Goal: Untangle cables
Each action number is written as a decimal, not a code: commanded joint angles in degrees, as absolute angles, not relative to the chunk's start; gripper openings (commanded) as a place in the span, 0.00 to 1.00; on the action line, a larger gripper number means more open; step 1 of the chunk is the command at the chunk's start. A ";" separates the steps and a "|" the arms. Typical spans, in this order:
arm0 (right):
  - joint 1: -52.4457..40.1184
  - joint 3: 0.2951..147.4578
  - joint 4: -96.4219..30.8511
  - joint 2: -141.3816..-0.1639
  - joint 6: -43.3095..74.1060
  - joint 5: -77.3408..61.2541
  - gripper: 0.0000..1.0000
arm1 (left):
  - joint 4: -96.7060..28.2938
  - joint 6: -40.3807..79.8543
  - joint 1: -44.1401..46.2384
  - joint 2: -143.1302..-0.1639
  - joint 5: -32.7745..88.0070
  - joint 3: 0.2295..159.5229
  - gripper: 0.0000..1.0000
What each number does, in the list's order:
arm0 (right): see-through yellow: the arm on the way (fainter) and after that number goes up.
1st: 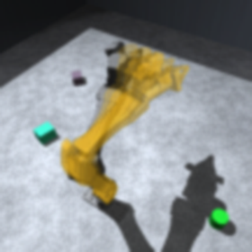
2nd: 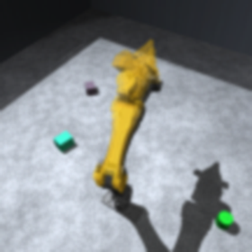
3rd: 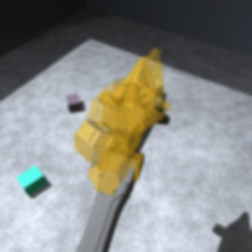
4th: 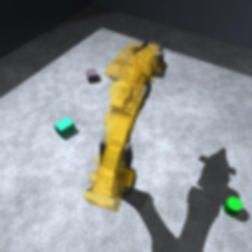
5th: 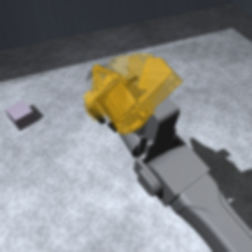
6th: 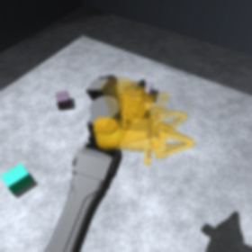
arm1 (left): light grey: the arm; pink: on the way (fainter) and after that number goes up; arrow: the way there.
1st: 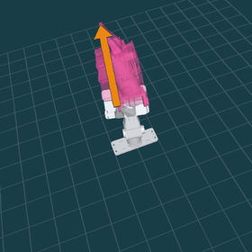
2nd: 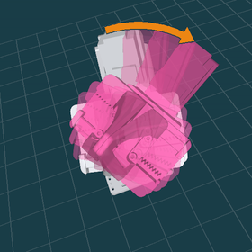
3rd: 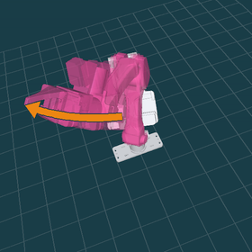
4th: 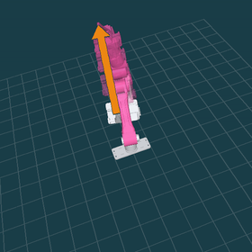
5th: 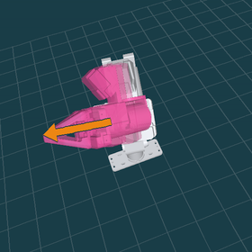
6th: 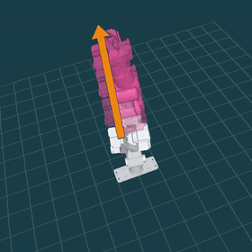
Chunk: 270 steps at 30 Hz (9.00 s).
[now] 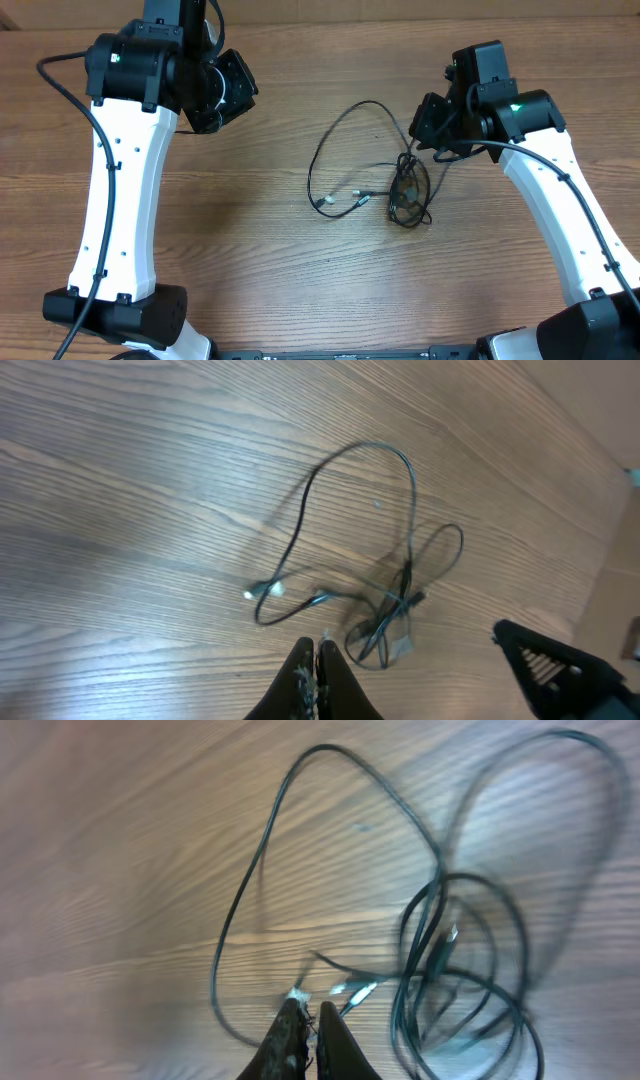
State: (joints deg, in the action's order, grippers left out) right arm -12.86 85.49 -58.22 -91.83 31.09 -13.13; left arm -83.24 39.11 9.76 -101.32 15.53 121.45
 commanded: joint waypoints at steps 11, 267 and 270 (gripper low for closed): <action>-13.85 85.49 -60.14 -94.56 26.57 -7.07 0.40 | -86.13 35.97 10.52 -101.23 11.46 121.60 0.66; -44.27 107.33 -68.62 -104.36 12.10 14.22 0.42 | -89.73 62.59 17.23 -124.07 31.20 136.11 0.04; -44.27 107.31 -69.21 -104.38 12.12 14.06 0.42 | -89.73 62.59 16.29 -124.07 32.99 136.11 0.04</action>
